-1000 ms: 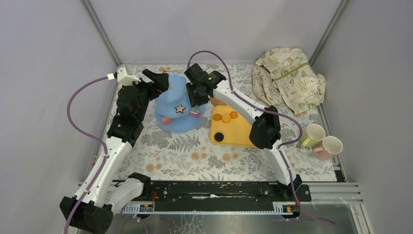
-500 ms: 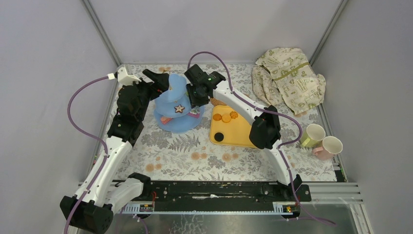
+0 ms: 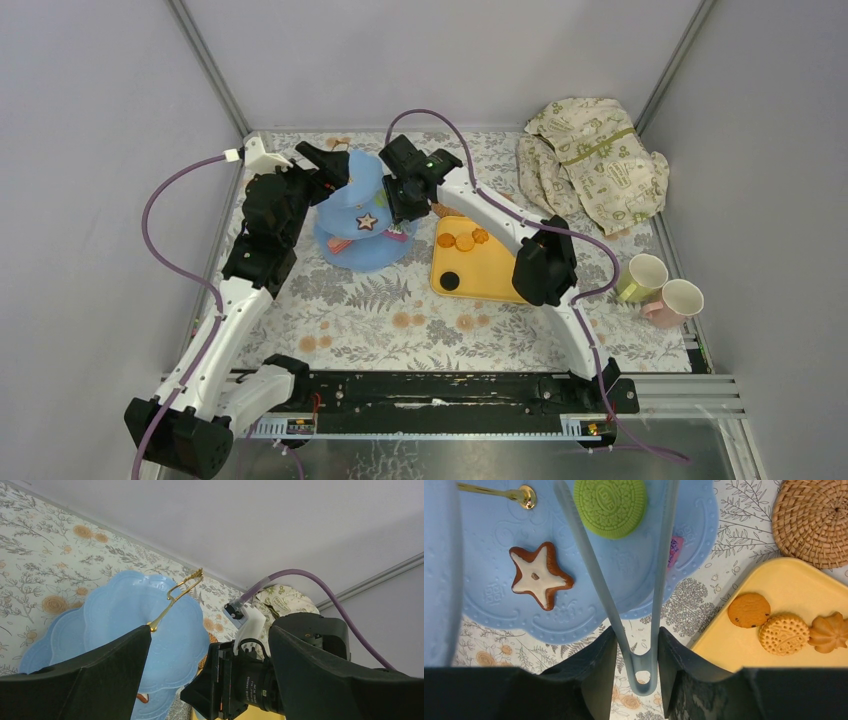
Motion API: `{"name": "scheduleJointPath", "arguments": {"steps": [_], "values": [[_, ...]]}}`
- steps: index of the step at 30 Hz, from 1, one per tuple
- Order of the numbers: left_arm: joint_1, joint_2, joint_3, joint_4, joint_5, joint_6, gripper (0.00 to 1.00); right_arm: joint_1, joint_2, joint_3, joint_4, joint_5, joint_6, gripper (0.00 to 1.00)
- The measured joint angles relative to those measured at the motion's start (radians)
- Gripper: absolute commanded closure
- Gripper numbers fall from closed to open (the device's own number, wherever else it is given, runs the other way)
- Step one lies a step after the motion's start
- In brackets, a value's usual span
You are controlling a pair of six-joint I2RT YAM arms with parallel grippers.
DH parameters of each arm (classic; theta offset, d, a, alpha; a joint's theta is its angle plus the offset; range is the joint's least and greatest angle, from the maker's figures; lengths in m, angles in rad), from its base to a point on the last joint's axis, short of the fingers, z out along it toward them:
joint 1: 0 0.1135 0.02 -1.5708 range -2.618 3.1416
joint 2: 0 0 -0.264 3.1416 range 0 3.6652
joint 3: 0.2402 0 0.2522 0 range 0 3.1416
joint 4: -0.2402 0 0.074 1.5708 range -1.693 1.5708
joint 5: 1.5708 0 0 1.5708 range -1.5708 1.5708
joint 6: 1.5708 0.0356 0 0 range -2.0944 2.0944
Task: Serve the afternoon tea
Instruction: Place the desert on the desert table.
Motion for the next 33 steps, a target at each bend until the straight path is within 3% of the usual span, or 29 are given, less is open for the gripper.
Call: {"name": "scheduleJointPath", "arguments": {"steps": [12,21,33], "values": [[0.000,0.018,0.034,0.001,0.001,0.000,0.06,0.000,-0.173,-0.252,0.142,-0.019,0.000,0.67],[0.000,0.064,0.069,0.002,0.003,0.047,0.06,0.000,-0.293,-0.337,0.216,-0.018,-0.004,0.70],[0.000,0.162,0.084,0.002,0.042,0.143,0.07,0.000,-0.518,-0.667,0.292,-0.004,-0.002,0.72]]}}
